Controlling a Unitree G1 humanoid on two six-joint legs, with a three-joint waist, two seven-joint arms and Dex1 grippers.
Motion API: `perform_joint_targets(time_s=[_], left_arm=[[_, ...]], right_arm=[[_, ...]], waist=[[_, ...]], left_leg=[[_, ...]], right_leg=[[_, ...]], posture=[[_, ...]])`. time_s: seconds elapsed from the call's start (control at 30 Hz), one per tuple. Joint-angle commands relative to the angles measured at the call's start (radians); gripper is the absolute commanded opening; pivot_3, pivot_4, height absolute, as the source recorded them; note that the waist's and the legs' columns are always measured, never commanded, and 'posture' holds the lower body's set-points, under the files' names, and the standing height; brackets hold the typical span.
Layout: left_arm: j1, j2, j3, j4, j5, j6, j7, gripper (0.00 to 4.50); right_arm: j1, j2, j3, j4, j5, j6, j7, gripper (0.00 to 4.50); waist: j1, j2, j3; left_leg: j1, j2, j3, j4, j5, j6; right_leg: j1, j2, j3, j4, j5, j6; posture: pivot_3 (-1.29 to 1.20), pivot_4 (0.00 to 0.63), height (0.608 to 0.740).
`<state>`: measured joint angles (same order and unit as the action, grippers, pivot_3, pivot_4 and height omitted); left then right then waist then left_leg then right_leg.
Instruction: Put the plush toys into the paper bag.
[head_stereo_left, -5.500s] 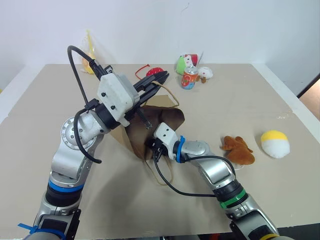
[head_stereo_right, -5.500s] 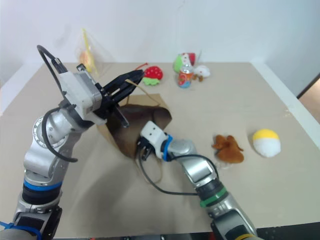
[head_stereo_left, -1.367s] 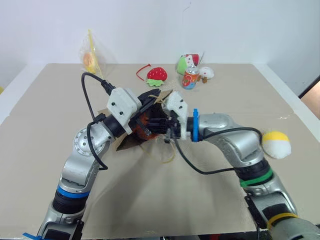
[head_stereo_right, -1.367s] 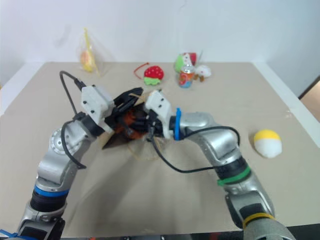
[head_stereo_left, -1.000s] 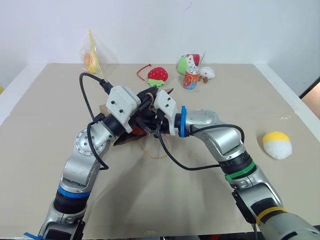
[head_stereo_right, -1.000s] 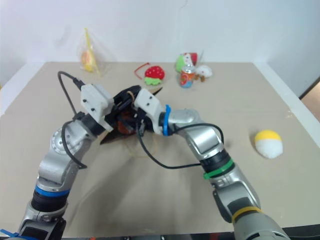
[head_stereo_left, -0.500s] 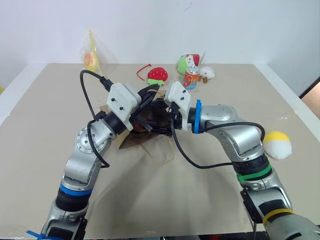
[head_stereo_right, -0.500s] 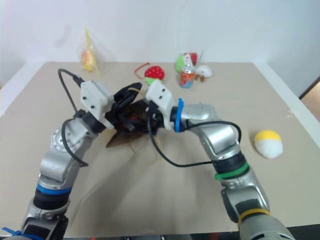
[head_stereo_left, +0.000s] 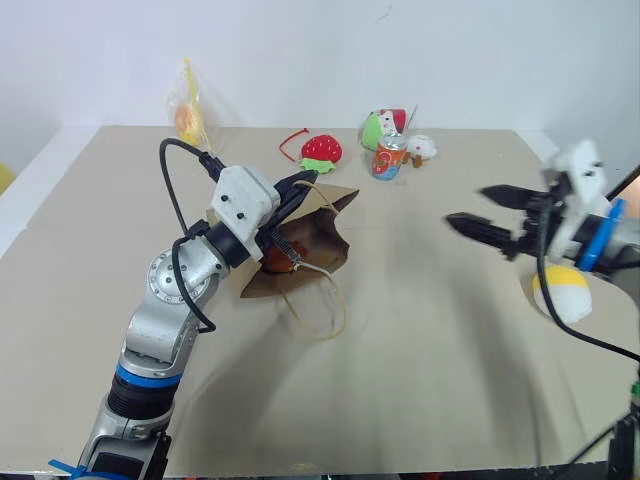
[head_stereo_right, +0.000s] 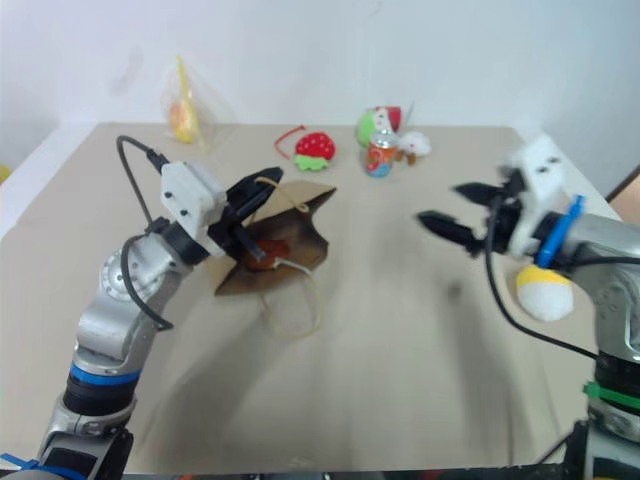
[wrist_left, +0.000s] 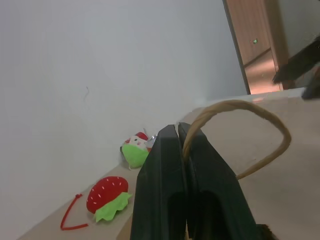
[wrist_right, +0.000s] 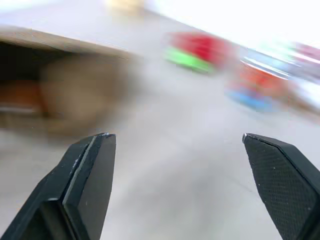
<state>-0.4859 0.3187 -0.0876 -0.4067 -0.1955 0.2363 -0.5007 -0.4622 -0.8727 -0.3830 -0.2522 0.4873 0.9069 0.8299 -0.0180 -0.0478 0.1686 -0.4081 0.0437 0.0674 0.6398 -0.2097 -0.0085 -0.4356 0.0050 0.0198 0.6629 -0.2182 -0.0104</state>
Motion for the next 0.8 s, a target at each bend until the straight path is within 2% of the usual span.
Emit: perform_joint_targets(time_s=[0.03, 0.23, 0.5, 0.53, 0.63, 0.7, 0.73, 0.77, 0.8], left_arm=[[0.001, -0.015, -0.006, -0.049, -0.006, -0.005, 0.013, 0.0], [0.02, -0.029, -0.013, -0.066, -0.002, 0.007, 0.032, 0.0], [0.016, -0.037, -0.024, -0.069, 0.001, 0.014, 0.042, 0.0], [0.012, -0.036, -0.023, -0.064, 0.002, 0.013, 0.041, 0.0], [0.003, -0.033, -0.021, -0.055, 0.005, 0.008, 0.039, 0.0], [0.0, -0.031, -0.019, -0.051, 0.007, 0.006, 0.038, 0.0], [-0.001, -0.03, -0.018, -0.049, 0.007, 0.005, 0.039, 0.0], [-0.001, -0.029, -0.018, -0.048, 0.008, 0.005, 0.04, 0.0], [-0.001, -0.029, -0.018, -0.048, 0.009, 0.005, 0.04, 0.0]], right_arm=[[0.223, 0.053, -0.132, 0.069, -0.194, -0.193, -0.221, 4.39], [0.312, 0.106, -0.184, 0.203, -0.263, -0.285, -0.36, 4.39], [0.354, 0.137, -0.137, 0.304, -0.238, -0.218, -0.363, 4.39], [0.346, 0.141, -0.128, 0.316, -0.245, -0.224, -0.372, 4.01], [0.32, 0.15, -0.118, 0.343, -0.251, -0.228, -0.393, 3.41], [0.313, 0.153, -0.108, 0.346, -0.243, -0.222, -0.387, 2.34], [0.313, 0.154, -0.103, 0.345, -0.24, -0.218, -0.386, 2.05], [0.315, 0.155, -0.099, 0.342, -0.239, -0.217, -0.386, 1.36], [0.318, 0.155, -0.096, 0.339, -0.24, -0.219, -0.386, 1.09]], waist=[[-0.003, 0.0, 0.0], [-0.009, 0.004, 0.0], [-0.008, 0.005, -0.001], [-0.007, 0.004, -0.001], [-0.005, 0.005, -0.001], [-0.005, 0.005, -0.001], [-0.005, 0.004, -0.001], [-0.005, 0.004, -0.001], [-0.005, 0.004, -0.001]], left_leg=[[0.0, 0.0, -0.001, 0.0, 0.0, 0.0], [0.002, 0.001, 0.001, 0.0, 0.001, 0.0], [0.003, 0.0, 0.002, 0.0, 0.001, 0.0], [0.003, 0.0, 0.001, 0.0, 0.001, 0.0], [0.003, 0.0, 0.0, 0.0, 0.001, 0.0], [0.003, 0.0, -0.001, 0.0, 0.002, 0.0], [0.003, 0.0, -0.001, 0.0, 0.002, 0.0], [0.003, -0.001, -0.001, 0.0, 0.002, 0.0], [0.003, -0.001, 0.0, 0.0, 0.002, 0.0]], right_leg=[[0.0, 0.001, -0.001, 0.0, 0.0, 0.0], [0.0, 0.005, 0.003, 0.001, 0.001, 0.001], [0.0, 0.005, 0.005, 0.001, 0.001, 0.0], [0.001, 0.006, 0.005, 0.001, 0.001, 0.0], [0.002, 0.006, 0.005, 0.001, 0.001, 0.0], [0.003, 0.006, 0.006, 0.001, 0.001, 0.001], [0.003, 0.006, 0.006, 0.001, 0.001, 0.001], [0.003, 0.006, 0.008, 0.001, 0.001, 0.001], [0.003, 0.006, 0.009, 0.001, 0.002, 0.001]], posture=[[0.0, 0.15, 0.74], [0.0, 0.15, 0.74], [0.0, 0.15, 0.74], [0.0, 0.15, 0.74], [0.0, 0.15, 0.74], [0.0, 0.15, 0.74], [0.0, 0.15, 0.74], [0.0, 0.15, 0.74], [0.0, 0.15, 0.74]])
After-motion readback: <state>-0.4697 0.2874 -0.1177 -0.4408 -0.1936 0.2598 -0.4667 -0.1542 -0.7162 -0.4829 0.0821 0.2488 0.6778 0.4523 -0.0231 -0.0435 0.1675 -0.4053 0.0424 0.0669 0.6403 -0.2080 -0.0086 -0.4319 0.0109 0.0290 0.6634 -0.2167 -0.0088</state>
